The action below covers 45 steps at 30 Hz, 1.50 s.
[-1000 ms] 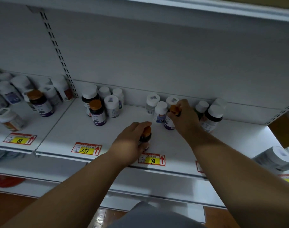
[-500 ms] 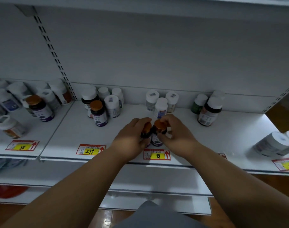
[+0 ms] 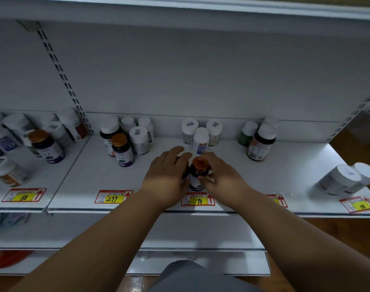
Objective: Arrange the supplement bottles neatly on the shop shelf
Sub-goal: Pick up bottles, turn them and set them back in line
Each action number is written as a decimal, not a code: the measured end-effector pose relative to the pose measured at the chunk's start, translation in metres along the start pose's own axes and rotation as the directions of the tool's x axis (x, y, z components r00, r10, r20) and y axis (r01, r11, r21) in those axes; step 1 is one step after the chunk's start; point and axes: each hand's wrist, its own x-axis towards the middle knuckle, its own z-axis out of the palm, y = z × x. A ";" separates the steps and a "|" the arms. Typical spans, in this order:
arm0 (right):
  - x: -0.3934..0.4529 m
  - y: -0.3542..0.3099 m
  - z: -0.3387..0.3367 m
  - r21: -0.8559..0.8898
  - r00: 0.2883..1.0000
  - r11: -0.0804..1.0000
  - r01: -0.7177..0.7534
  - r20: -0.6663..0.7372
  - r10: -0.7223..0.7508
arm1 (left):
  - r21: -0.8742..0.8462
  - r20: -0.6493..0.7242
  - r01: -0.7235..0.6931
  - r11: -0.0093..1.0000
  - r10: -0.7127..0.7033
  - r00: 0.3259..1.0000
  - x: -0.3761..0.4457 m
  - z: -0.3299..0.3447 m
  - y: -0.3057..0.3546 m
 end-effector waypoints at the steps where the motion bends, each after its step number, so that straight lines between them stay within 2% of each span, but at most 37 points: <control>1: 0.000 0.000 0.000 0.000 1.000 1.000 0.016 -0.002 -0.016 | 0.011 0.005 -0.021 1.000 0.021 1.000 0.001 -0.001 0.003; 4: -0.003 0.002 -0.004 0.015 0.999 0.999 0.039 -0.003 -0.038 | 0.023 0.029 -0.047 0.999 0.046 0.999 0.002 -0.005 0.007; 7: -0.003 0.010 -0.024 0.070 0.984 0.998 -0.012 -0.178 0.024 | 0.049 -0.027 -0.032 0.998 0.034 0.999 0.004 -0.011 0.008; 10: 0.006 0.034 -0.065 -0.094 0.895 0.994 -0.053 -0.446 0.005 | 0.033 -0.100 -0.022 0.999 0.026 0.995 0.021 -0.020 0.025; 12: 0.015 0.055 -0.093 -0.237 0.857 0.954 -0.186 -0.514 0.040 | 0.001 -0.112 -0.013 1.000 0.013 0.994 0.038 -0.022 0.043; 14: 0.024 0.072 -0.112 -0.285 0.866 0.894 -0.346 -0.464 0.187 | -0.042 -0.108 -0.007 0.999 0.002 0.994 0.054 -0.020 0.062; 16: 0.033 0.088 -0.123 -0.267 0.884 0.868 -0.419 -0.338 0.323 | -0.071 -0.083 -0.006 0.997 0.000 0.997 0.069 -0.012 0.079; 18: 0.039 0.103 -0.129 -0.254 0.904 0.880 -0.402 -0.264 0.337 | -0.092 -0.060 -0.008 0.996 0.002 0.998 0.081 -0.001 0.094; 22: 0.042 0.116 -0.143 -0.234 0.919 0.909 -0.345 -0.279 0.277 | -0.172 -0.034 0.031 0.985 -0.037 0.999 0.090 0.022 0.116; 24: 0.039 0.115 -0.154 -0.092 0.927 0.953 -0.287 -0.279 0.252 | -0.263 -0.024 0.108 0.959 -0.119 0.993 0.092 0.029 0.125; 26: 0.036 0.107 -0.167 0.128 0.926 0.963 -0.235 -0.272 0.262 | -0.369 -0.006 0.203 0.907 -0.221 0.975 0.095 0.034 0.134; 27: 0.036 0.100 -0.172 0.263 0.931 0.942 -0.210 -0.242 0.275 | -0.425 0.034 0.261 0.867 -0.273 0.962 0.097 0.035 0.139; 29: 0.036 0.086 -0.181 0.550 0.949 0.821 -0.151 -0.154 0.277 | -0.562 0.164 0.373 0.738 -0.342 0.925 0.101 0.033 0.147; 31: 0.037 0.075 -0.185 0.681 0.968 0.723 -0.116 -0.085 0.236 | -0.685 0.269 0.445 0.576 -0.368 0.890 0.102 0.031 0.155; 33: 0.036 0.068 -0.183 0.671 0.984 0.735 -0.100 -0.045 0.175 | -0.752 0.256 0.452 0.479 -0.420 0.871 0.099 0.034 0.159; 35: 0.033 0.064 -0.178 0.612 0.991 0.786 -0.088 -0.026 0.131 | -0.775 0.153 0.410 0.480 -0.487 0.860 0.088 0.035 0.164; 37: 0.029 0.056 -0.171 0.531 0.996 0.845 -0.061 -0.024 0.087 | -0.754 -0.005 0.347 0.557 -0.534 0.845 0.076 0.034 0.165; 40: 0.025 0.036 -0.159 0.502 0.996 0.864 -0.036 -0.051 0.071 | -0.639 -0.191 0.313 0.703 -0.539 0.821 0.060 0.026 0.157; 42: 0.025 0.015 -0.150 0.483 0.995 0.875 -0.029 -0.068 0.071 | -0.638 -0.198 0.313 0.703 -0.543 0.816 0.047 0.013 0.147; 45: 0.028 -0.025 -0.128 0.471 0.994 0.882 -0.016 -0.087 0.065 | -0.714 -0.130 0.313 0.627 -0.557 0.820 0.018 -0.010 0.122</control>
